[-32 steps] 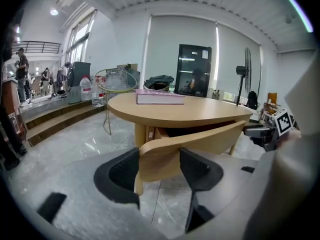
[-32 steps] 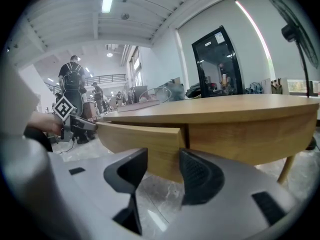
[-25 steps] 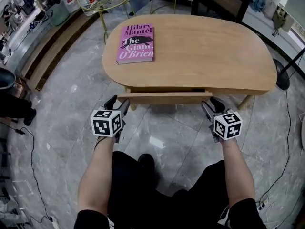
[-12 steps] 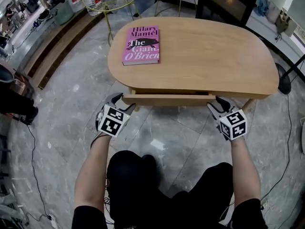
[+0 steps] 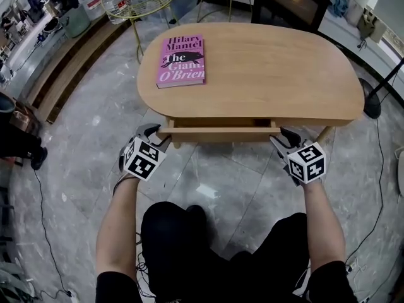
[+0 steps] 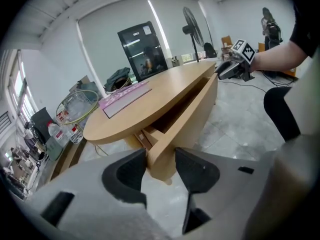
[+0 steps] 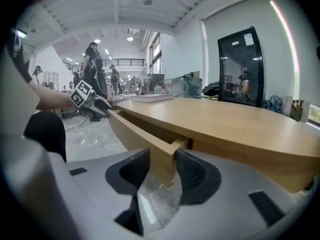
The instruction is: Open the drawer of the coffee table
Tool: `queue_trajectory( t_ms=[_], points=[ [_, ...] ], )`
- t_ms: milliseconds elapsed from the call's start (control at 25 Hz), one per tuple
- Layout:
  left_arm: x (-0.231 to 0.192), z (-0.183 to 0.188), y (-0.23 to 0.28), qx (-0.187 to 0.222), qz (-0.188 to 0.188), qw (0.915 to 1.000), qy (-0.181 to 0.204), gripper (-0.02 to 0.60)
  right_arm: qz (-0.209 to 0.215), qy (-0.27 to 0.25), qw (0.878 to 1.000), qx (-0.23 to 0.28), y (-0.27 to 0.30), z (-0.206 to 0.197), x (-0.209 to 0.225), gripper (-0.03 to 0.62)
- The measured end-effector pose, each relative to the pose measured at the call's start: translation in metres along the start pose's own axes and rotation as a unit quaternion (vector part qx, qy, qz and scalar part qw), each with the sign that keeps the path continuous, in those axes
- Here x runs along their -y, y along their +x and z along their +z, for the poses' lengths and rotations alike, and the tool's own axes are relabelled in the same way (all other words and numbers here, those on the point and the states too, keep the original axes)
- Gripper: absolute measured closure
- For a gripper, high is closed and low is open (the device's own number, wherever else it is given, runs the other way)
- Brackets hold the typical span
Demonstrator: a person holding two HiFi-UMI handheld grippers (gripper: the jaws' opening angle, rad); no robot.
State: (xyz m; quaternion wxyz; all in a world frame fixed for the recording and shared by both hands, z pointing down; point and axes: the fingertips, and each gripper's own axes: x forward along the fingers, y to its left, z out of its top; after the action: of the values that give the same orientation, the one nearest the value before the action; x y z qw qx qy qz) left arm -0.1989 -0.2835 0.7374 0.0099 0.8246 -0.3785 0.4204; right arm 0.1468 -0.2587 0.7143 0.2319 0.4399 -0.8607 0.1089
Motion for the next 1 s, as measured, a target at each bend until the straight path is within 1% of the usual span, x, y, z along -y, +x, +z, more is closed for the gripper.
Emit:
queue_trajectory(
  t_ms=[160, 240, 280, 400, 480, 560, 640, 720, 800, 920, 1000],
  points=[
    [0.009, -0.003, -0.007, -0.002, 0.001, 0.9999, 0.014, 0.393, 0.007, 0.011, 1.000, 0.002, -0.007, -0.002, -0.004, 0.412],
    [0.013, -0.006, -0.009, -0.012, 0.005, 0.9991, 0.041, 0.400, 0.016, 0.017, 1.000, 0.004, -0.010, -0.004, -0.005, 0.411],
    [0.014, -0.008, -0.009, -0.020, 0.008, 0.9981, 0.058, 0.403, 0.020, 0.011, 1.000, 0.001, -0.010, -0.004, -0.006, 0.411],
    [0.015, -0.011, -0.008, -0.042, 0.011, 0.9936, 0.104, 0.408, 0.024, -0.036, 0.999, -0.012, -0.011, -0.003, -0.008, 0.401],
    [0.016, -0.011, -0.006, -0.050, 0.003, 0.9910, 0.124, 0.405, 0.023, -0.078, 0.997, -0.015, -0.013, 0.006, -0.009, 0.405],
    [0.016, -0.010, -0.005, -0.057, -0.011, 0.9881, 0.143, 0.400, 0.027, -0.130, 0.991, -0.030, -0.011, 0.013, -0.014, 0.405],
    [0.017, -0.009, -0.003, -0.067, -0.023, 0.9840, 0.163, 0.397, 0.043, -0.194, 0.978, -0.059, -0.004, 0.012, -0.023, 0.405],
    [0.019, -0.008, 0.000, -0.079, -0.030, 0.9788, 0.187, 0.398, 0.062, -0.262, 0.959, -0.091, 0.005, 0.010, -0.031, 0.405],
    [0.021, -0.008, 0.001, -0.089, -0.034, 0.9746, 0.203, 0.403, 0.072, -0.317, 0.939, -0.112, 0.010, 0.012, -0.037, 0.431],
    [0.022, -0.008, 0.001, -0.098, -0.044, 0.9732, 0.203, 0.413, 0.083, -0.366, 0.916, -0.138, 0.017, 0.011, -0.044, 0.425],
    [0.022, -0.008, 0.000, -0.102, -0.050, 0.9732, 0.200, 0.417, 0.088, -0.401, 0.897, -0.166, 0.021, 0.004, -0.047, 0.428]
  ],
)
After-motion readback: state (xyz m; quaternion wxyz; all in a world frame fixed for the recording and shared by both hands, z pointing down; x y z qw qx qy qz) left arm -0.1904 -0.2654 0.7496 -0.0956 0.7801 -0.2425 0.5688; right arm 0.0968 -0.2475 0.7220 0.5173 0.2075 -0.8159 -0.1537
